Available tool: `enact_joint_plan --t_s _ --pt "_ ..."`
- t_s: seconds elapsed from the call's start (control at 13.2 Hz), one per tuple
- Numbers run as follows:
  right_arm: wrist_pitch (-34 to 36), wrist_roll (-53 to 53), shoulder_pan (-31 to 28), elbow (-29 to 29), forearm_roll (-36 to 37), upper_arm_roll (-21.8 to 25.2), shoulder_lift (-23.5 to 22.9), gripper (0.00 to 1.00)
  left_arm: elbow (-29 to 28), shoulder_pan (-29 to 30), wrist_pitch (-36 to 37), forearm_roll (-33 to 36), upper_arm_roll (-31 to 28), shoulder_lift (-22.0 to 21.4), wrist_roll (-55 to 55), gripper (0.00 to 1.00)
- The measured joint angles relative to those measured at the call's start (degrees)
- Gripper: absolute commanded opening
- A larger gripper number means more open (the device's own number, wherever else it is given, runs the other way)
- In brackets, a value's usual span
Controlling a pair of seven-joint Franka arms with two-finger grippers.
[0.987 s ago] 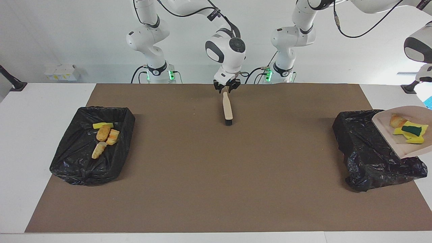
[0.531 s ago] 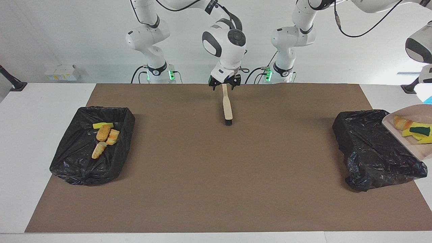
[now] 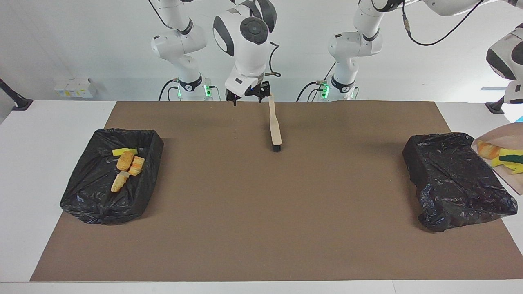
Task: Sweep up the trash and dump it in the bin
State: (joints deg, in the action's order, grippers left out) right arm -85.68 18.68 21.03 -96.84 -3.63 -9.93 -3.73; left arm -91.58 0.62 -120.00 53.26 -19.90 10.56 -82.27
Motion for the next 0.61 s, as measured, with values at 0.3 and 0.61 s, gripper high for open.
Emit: enact_joint_plan --t_s 0.3,0.61 --pt "2.7 -12.7 -11.1 5.9 0.2 0.3 0.2 1.00 0.0 -0.4 11.3 7.8 5.0 -1.2 4.0 0.00" --pt "2.7 -20.7 -19.7 9.3 1.3 0.8 0.2 1.00 0.0 -0.6 16.4 10.8 8.3 -1.7 4.8 0.00"
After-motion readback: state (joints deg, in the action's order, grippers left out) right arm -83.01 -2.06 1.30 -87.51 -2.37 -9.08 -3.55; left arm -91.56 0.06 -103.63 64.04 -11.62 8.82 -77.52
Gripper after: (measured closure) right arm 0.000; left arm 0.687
